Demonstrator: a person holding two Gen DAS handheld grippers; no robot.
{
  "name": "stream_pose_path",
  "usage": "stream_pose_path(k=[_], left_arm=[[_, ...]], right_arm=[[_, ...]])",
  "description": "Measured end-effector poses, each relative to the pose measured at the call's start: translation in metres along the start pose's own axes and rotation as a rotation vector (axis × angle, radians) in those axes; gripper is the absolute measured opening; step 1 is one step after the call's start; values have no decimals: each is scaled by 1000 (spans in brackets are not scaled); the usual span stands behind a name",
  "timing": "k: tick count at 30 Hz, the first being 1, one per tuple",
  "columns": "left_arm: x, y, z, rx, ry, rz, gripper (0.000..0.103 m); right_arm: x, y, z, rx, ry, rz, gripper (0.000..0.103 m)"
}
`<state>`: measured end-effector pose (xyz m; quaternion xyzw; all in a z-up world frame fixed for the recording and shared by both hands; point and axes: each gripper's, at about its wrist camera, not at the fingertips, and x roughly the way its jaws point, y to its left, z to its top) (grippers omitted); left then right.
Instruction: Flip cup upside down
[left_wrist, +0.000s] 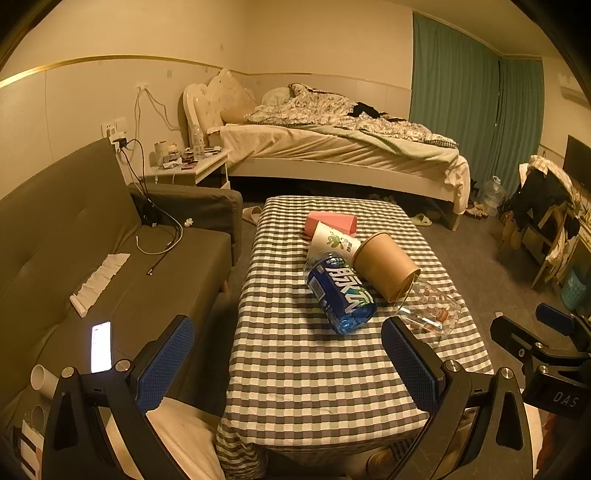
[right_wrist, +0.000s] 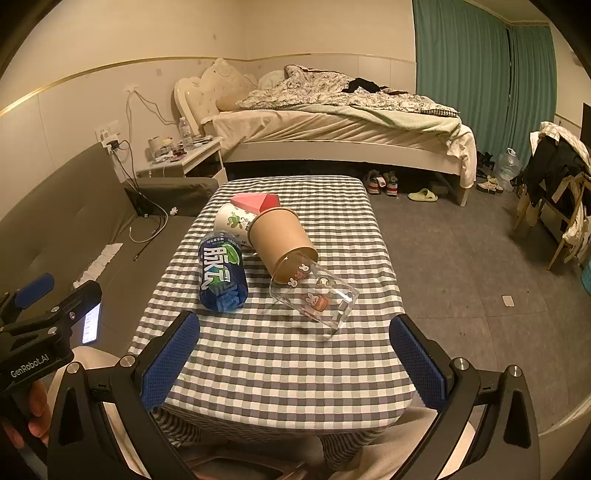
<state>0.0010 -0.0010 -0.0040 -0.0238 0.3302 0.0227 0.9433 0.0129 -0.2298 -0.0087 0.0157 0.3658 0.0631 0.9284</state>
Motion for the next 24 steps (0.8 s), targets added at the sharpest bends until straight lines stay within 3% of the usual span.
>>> stream_pose_path(k=[24], left_arm=[[1,-2,-1,4,0,3,103]], right_arm=[[4,1,-3,-1,8,-2,103]])
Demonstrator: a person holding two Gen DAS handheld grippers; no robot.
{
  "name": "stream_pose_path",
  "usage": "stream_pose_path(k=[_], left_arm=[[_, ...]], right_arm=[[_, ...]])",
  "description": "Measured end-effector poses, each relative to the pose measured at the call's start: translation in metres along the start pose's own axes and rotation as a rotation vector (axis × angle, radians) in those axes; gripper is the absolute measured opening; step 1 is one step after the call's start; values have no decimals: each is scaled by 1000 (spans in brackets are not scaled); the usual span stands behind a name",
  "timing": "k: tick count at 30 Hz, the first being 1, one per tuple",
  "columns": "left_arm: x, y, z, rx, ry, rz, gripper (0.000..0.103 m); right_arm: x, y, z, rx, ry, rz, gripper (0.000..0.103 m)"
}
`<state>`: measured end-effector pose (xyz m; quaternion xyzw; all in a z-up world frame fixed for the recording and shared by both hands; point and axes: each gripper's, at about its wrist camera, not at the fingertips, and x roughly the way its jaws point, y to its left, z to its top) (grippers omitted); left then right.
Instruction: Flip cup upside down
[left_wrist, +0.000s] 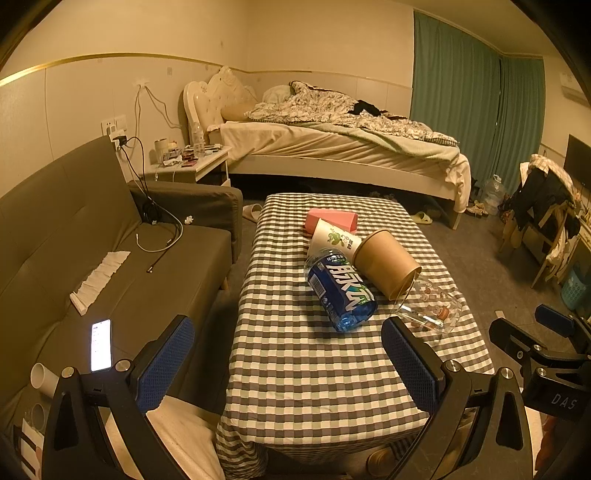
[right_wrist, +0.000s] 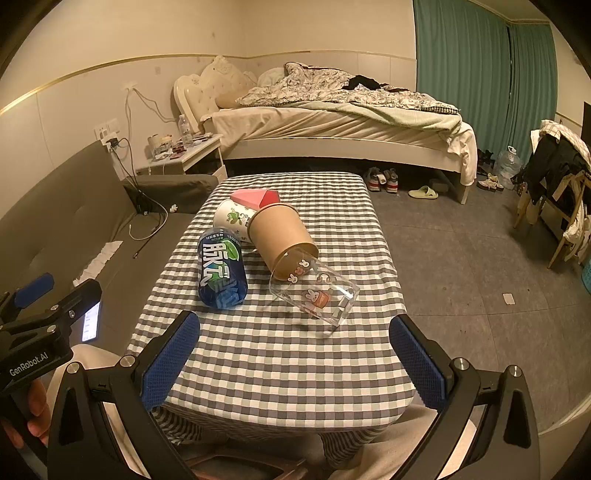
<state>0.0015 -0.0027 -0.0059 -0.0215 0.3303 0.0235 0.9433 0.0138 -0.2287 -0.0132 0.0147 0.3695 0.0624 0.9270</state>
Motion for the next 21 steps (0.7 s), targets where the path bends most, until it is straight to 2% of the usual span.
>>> stream_pose_path(k=[21], left_arm=[[0,0,1,1,1,1,103]], right_arm=[[3,4,0,-11,6,6,103]])
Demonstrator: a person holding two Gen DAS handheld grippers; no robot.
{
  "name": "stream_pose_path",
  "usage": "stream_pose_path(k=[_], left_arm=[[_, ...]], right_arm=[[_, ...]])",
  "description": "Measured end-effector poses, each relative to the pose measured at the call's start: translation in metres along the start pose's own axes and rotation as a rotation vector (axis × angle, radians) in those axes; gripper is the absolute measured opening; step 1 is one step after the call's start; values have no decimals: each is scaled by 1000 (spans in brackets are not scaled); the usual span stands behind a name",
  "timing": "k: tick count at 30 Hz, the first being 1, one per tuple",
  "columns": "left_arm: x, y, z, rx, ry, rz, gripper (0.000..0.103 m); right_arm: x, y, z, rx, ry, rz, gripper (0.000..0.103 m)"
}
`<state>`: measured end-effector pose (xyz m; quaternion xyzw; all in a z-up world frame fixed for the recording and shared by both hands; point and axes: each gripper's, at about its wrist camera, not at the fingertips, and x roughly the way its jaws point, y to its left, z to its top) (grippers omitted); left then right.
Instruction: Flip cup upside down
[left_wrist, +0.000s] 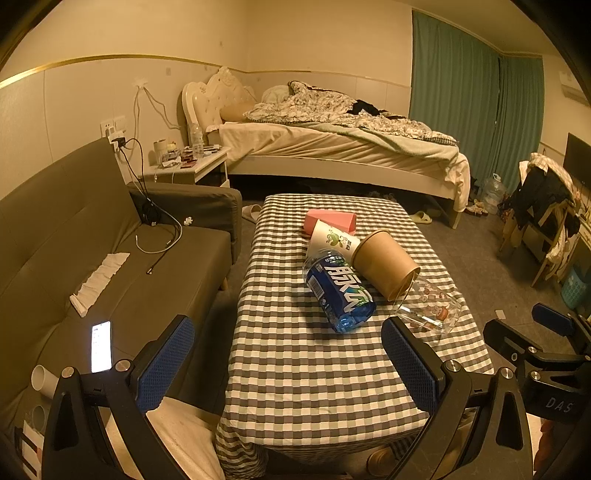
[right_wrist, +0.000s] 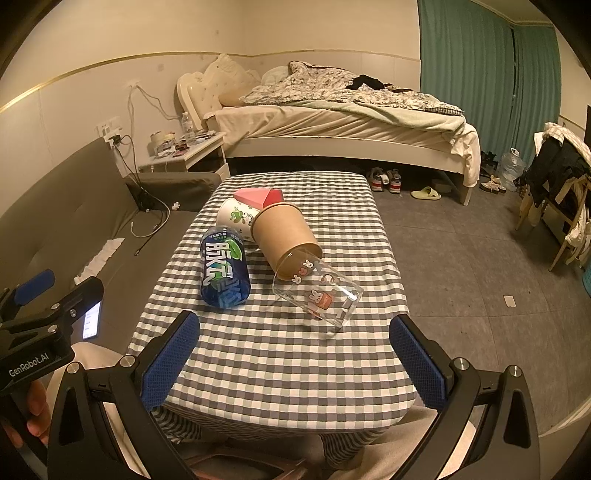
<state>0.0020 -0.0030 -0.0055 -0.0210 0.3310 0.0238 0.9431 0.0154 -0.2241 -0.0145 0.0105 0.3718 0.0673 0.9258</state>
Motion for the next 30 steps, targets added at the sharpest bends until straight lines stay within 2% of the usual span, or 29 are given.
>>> stream_pose_path(k=[12,21,26,30], left_arm=[[2,0,-1,2,4,2,103],[17,3,-4,-18,36,2,103],[31,2,5,-26,62,3,103],[55,12,26,-55,76,25,103]], right_arm=[[3,2,3,-9,5,3,103],[10,1,6,-20,12,0,103],[24,2,13,-29,39,24,103],[44,5,36,-86,70,42,103]])
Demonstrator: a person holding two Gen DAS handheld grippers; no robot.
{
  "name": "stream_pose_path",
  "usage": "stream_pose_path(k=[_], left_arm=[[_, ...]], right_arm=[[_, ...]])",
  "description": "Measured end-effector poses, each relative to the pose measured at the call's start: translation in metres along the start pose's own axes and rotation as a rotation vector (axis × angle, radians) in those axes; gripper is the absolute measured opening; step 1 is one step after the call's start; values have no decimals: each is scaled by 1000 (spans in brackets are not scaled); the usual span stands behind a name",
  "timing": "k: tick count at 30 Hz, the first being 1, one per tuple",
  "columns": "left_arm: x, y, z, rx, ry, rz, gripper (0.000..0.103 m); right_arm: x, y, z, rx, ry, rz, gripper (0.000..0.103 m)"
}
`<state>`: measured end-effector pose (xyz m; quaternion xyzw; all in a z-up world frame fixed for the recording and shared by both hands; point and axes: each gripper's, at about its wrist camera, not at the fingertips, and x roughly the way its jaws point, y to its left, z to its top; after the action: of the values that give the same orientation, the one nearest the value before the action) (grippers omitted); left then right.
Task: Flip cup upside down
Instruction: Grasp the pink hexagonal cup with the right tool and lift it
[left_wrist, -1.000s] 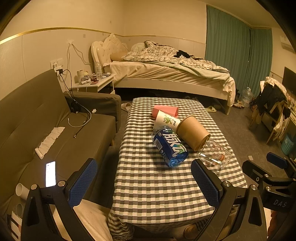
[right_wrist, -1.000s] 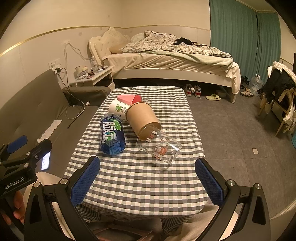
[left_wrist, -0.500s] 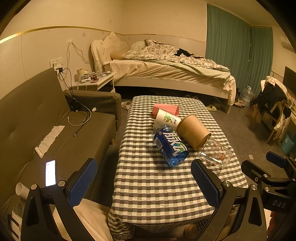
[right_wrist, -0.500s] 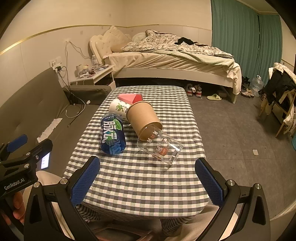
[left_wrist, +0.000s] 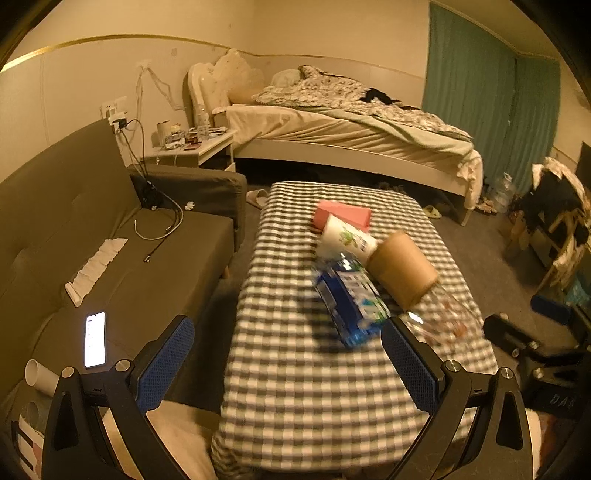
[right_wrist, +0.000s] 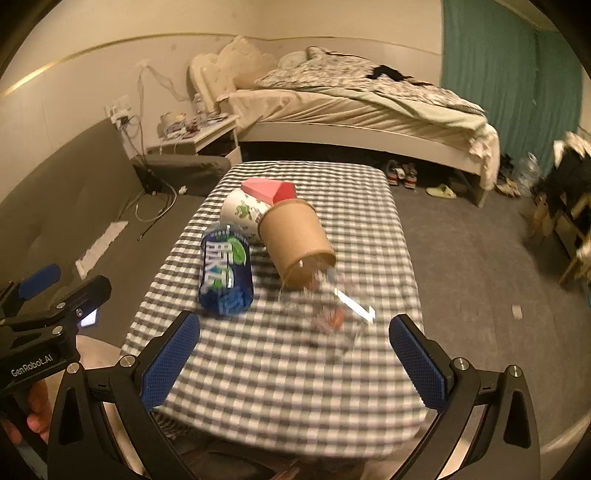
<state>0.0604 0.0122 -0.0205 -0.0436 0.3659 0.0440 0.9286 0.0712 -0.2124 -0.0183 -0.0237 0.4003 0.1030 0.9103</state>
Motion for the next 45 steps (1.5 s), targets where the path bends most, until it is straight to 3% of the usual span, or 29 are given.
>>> stream_pose_path(k=[8,15,20,27,32,34,37,41,45], left_arm=[[70,31,55,-72,26,109,103],[146,51,90,-110,70,171,103],[191,58,96,-115,114,187,103],[226,63,91,-107,166,188,103],[231,60,85,-96,185,180,103],[228,59,85,-89,185,181,103],[219,59,88,-86,174,185,103],[200,58,94,-82,147,191,103],[165,54,105,-82,100,179,103]], right_arm=[[66,14,107,-258,39,54,103],[179,44,183,-443,152,113,103],[266,50,199,-463,307,148,101],[333,45,198,-465,458,212,98],[354,41,196,-389,533,315,93],[359,41,195,-367,563,346,76],[356,43,199,-351,569,352,62],[333,37,217,-313,533,329,61],[284,31,242,-292,459,288,61]])
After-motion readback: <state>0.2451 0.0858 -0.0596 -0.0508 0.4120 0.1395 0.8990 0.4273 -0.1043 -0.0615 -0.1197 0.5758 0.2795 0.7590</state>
